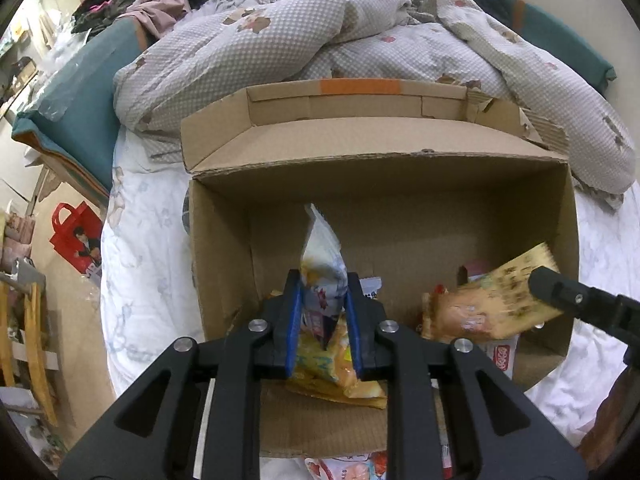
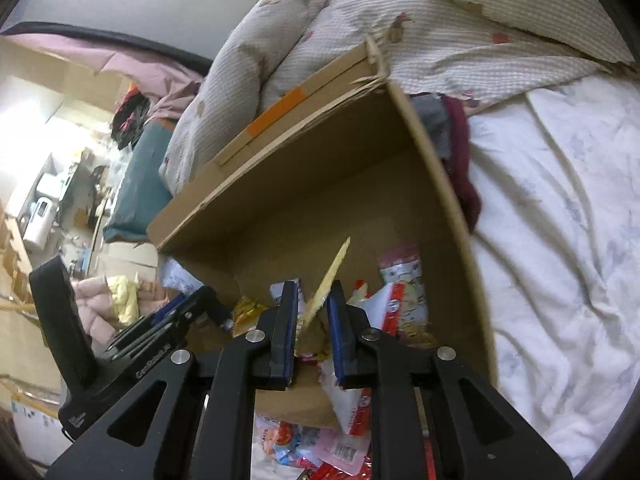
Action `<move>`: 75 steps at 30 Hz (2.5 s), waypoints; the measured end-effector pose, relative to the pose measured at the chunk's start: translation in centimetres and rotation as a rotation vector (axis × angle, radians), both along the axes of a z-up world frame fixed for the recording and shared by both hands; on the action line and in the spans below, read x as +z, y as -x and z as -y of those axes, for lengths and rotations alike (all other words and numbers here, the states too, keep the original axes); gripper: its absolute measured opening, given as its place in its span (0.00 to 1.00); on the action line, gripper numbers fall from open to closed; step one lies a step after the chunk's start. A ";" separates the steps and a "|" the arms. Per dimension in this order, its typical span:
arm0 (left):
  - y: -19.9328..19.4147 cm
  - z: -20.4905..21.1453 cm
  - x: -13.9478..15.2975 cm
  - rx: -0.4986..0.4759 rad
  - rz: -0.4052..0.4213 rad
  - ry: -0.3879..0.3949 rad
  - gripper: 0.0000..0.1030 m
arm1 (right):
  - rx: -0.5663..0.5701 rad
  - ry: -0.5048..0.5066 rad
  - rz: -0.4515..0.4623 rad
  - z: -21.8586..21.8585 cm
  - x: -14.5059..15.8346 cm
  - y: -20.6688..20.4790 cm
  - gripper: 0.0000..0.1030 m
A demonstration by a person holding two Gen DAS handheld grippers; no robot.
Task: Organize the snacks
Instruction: 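Lower both packets into the box and open both tools, then move both tools back over the remaining snack pile, then grasp the white shrimp flakes bag with the left tool while the right tool grasps the red chip bag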
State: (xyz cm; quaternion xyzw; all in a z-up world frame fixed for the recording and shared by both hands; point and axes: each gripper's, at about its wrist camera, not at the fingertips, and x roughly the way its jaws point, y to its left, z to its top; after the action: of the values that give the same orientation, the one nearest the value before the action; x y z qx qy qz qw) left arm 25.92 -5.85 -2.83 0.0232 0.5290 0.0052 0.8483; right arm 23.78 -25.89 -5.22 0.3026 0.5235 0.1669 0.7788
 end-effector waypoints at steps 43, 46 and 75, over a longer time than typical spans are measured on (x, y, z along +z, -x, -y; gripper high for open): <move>14.9 -6.8 -2.4 -0.005 -0.107 0.213 0.91 | 0.113 0.177 0.024 -0.5 1.0 12.7 0.91; 15.0 -6.5 -4.6 0.032 -0.178 0.266 0.91 | 0.098 0.163 0.011 -0.3 0.8 13.1 0.91; 16.1 -4.4 -4.2 -0.002 -0.218 0.300 0.38 | 0.036 0.120 -0.259 1.5 -4.8 12.5 0.91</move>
State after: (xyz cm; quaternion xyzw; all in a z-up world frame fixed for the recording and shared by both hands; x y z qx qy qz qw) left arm 9.86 -1.50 -7.01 -0.1024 0.6126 -0.0773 0.7799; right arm 11.29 -27.36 -10.04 0.2651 0.6339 0.1089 0.7183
